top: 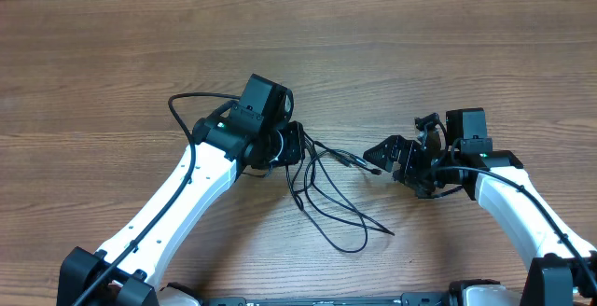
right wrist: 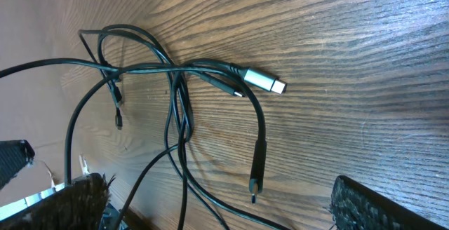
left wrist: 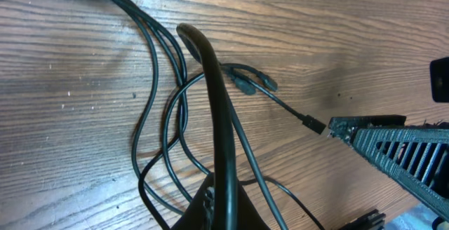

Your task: Untangle cables

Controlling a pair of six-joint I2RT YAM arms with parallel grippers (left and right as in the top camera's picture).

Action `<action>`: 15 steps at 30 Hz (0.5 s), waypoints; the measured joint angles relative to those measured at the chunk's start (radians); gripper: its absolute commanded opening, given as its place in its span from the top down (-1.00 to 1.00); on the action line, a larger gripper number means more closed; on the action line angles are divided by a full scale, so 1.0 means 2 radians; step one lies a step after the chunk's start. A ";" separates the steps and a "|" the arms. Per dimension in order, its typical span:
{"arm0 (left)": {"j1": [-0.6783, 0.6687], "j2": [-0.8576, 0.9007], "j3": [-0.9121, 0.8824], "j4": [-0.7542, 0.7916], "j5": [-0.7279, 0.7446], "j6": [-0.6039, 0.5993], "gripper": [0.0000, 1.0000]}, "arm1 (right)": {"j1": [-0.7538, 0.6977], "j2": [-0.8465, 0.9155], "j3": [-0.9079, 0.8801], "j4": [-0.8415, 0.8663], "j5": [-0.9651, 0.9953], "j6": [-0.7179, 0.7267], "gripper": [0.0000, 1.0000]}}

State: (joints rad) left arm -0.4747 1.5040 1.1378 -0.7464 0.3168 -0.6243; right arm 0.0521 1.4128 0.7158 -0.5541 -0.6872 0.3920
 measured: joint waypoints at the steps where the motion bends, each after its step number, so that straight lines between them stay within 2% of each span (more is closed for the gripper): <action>1: 0.000 0.000 0.000 -0.002 0.000 0.000 0.87 | 0.000 0.000 0.000 0.000 0.000 0.000 -1.00; 7: -0.002 0.000 0.000 -0.016 0.000 -0.002 0.91 | 0.000 0.000 0.000 0.000 0.000 0.000 -1.00; 15: -0.008 0.000 0.000 -0.014 -0.005 -0.049 0.92 | 0.000 0.000 0.000 0.000 0.000 0.000 -1.00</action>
State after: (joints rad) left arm -0.4911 1.5040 1.1378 -0.7753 0.3073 -0.7216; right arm 0.0521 1.4128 0.7158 -0.5541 -0.6880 0.3916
